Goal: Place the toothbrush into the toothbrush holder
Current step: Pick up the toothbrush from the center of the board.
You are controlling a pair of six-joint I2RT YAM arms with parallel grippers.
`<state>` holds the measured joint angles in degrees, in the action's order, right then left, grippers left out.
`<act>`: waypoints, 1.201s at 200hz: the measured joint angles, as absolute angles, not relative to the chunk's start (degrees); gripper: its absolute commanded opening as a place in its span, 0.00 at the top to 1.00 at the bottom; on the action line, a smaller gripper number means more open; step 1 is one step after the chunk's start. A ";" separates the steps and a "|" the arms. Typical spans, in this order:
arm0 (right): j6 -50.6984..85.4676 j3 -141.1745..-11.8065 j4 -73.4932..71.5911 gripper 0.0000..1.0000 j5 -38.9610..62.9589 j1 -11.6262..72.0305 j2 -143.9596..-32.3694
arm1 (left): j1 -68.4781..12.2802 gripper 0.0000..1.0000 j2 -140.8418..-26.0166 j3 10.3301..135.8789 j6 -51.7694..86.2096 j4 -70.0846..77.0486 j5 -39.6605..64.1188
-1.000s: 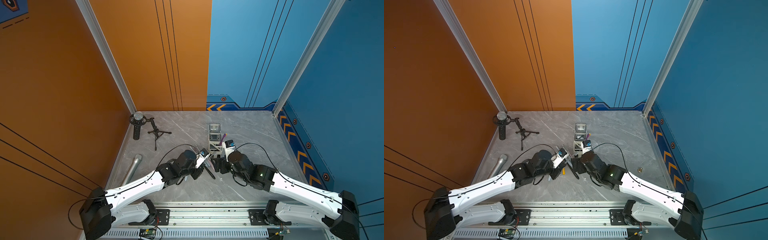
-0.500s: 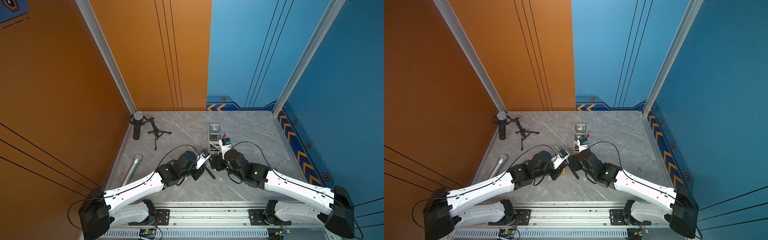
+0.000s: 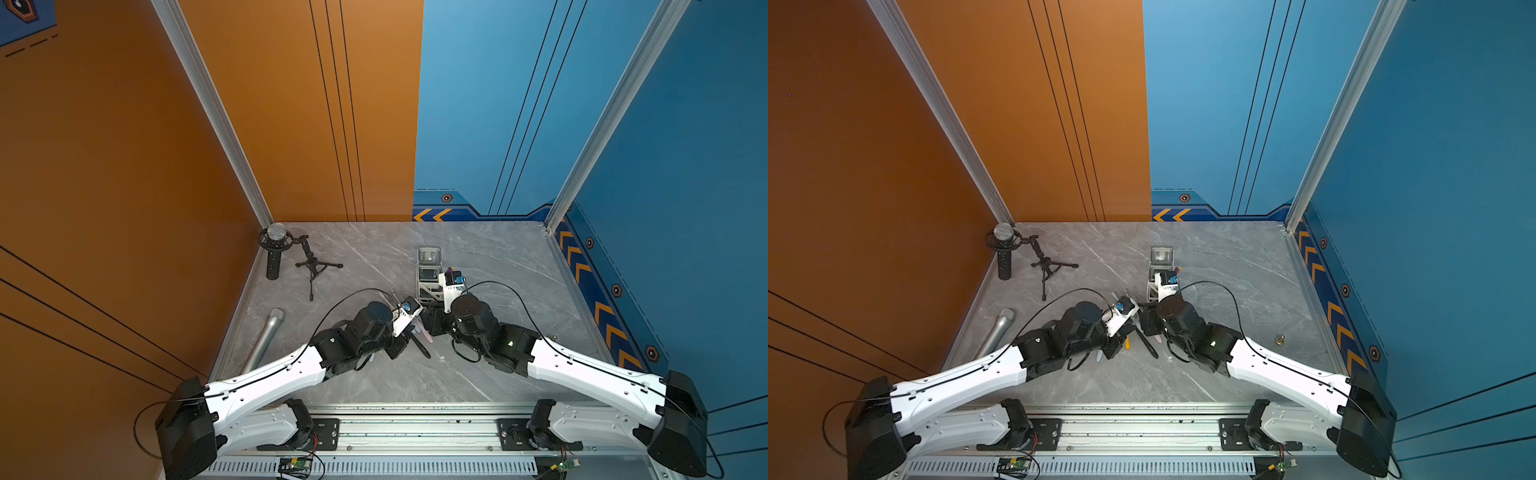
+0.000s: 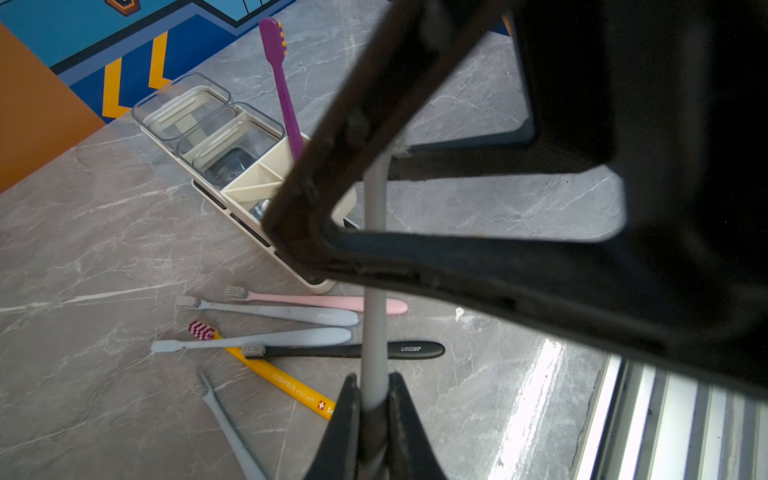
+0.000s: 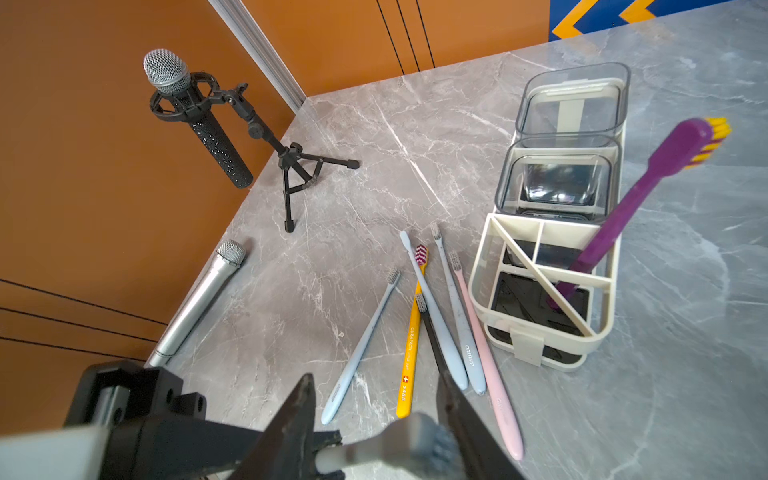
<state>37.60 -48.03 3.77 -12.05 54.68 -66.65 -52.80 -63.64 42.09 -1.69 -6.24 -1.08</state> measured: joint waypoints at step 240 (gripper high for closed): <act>37.87 -49.93 6.42 1.00 -16.36 52.40 -67.20 | -51.96 0.36 -56.38 35.14 -0.89 -0.62 -4.49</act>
<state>37.87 -49.93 6.42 -16.36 52.40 -67.20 -51.96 -56.38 35.14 -0.89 -0.62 -4.49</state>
